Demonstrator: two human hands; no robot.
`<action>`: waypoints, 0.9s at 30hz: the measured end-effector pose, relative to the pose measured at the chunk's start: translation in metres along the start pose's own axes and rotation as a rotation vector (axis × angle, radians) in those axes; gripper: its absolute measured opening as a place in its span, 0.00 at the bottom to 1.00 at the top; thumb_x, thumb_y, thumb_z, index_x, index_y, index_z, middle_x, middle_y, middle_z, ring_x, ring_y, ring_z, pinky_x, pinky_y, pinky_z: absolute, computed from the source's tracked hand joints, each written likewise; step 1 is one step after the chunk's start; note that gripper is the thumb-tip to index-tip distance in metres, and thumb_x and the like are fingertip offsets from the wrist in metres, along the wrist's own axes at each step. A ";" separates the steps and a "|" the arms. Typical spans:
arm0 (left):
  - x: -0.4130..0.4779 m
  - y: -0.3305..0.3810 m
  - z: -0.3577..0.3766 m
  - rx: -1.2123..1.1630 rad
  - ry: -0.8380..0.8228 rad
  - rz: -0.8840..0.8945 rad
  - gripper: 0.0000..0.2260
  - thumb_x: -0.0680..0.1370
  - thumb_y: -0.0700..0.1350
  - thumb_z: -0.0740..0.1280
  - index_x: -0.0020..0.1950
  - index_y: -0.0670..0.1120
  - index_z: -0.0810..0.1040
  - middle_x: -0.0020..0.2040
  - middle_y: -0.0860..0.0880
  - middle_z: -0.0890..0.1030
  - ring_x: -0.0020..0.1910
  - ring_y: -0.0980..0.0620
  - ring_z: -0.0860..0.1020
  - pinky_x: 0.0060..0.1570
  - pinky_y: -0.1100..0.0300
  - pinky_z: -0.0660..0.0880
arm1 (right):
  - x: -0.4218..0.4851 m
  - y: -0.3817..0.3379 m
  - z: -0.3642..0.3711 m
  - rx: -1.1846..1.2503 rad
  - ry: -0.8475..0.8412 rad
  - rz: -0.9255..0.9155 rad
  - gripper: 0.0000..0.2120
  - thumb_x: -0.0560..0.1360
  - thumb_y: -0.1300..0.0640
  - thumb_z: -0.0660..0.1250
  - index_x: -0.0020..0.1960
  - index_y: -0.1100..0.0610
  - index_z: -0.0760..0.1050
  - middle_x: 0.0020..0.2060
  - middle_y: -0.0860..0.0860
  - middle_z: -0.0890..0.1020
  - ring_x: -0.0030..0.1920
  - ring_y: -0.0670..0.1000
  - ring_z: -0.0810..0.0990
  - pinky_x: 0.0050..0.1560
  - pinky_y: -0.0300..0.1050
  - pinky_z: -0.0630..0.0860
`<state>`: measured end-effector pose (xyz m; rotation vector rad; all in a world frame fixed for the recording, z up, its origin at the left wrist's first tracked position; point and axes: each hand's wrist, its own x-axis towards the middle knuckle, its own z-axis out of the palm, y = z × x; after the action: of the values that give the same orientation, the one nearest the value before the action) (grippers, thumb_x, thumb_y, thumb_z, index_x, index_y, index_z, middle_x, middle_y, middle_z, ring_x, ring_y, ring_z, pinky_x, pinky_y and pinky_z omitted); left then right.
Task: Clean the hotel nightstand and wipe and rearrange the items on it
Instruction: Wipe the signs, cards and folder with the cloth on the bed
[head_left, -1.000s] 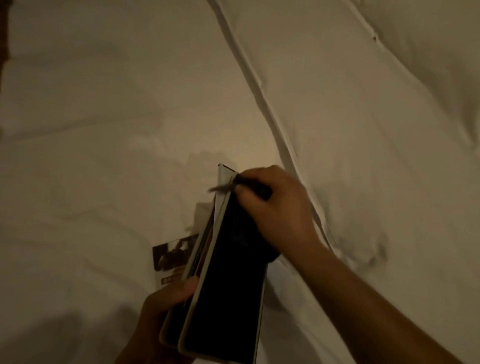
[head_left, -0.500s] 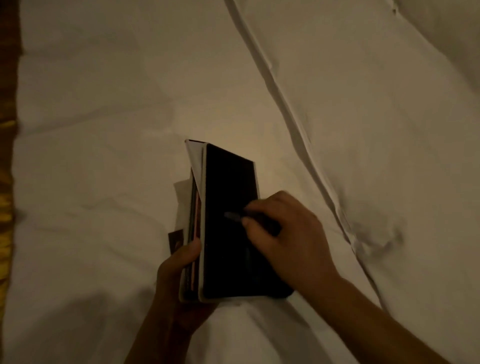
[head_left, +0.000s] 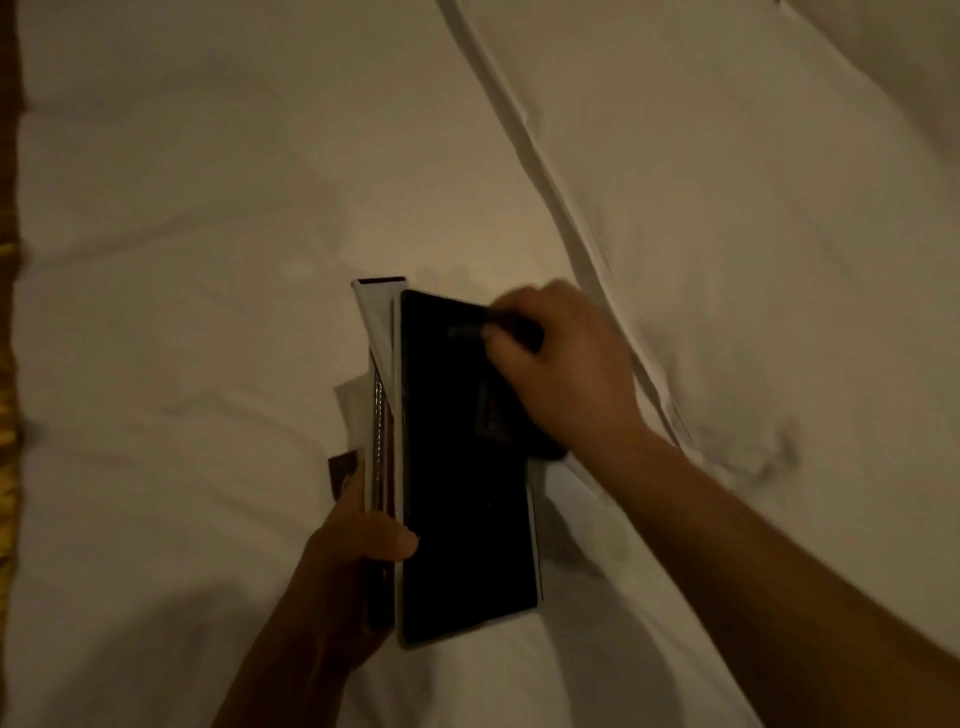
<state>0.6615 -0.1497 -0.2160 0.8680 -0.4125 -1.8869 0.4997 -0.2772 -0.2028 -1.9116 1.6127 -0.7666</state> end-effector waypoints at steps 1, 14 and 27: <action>-0.003 -0.001 0.001 0.002 0.000 -0.010 0.27 0.54 0.38 0.69 0.51 0.49 0.87 0.46 0.41 0.87 0.44 0.42 0.86 0.38 0.52 0.83 | 0.015 0.002 -0.001 -0.006 0.011 0.032 0.10 0.76 0.50 0.67 0.56 0.51 0.81 0.49 0.53 0.80 0.50 0.52 0.79 0.48 0.48 0.75; -0.005 -0.012 -0.008 -0.026 0.274 -0.066 0.33 0.55 0.43 0.74 0.61 0.45 0.82 0.55 0.37 0.85 0.50 0.36 0.85 0.40 0.46 0.82 | -0.020 0.012 -0.003 0.766 -0.089 0.503 0.04 0.72 0.57 0.73 0.47 0.51 0.85 0.41 0.48 0.86 0.45 0.48 0.85 0.52 0.49 0.82; 0.032 0.003 0.012 -0.265 0.525 0.148 0.28 0.67 0.47 0.63 0.67 0.43 0.80 0.60 0.39 0.84 0.57 0.37 0.83 0.48 0.44 0.83 | -0.091 0.004 0.001 0.773 0.002 0.500 0.05 0.74 0.53 0.73 0.48 0.44 0.81 0.44 0.42 0.85 0.45 0.43 0.84 0.46 0.41 0.82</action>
<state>0.6464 -0.1807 -0.2186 1.0731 0.0923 -1.4644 0.4861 -0.1874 -0.2148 -0.9211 1.4079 -0.9740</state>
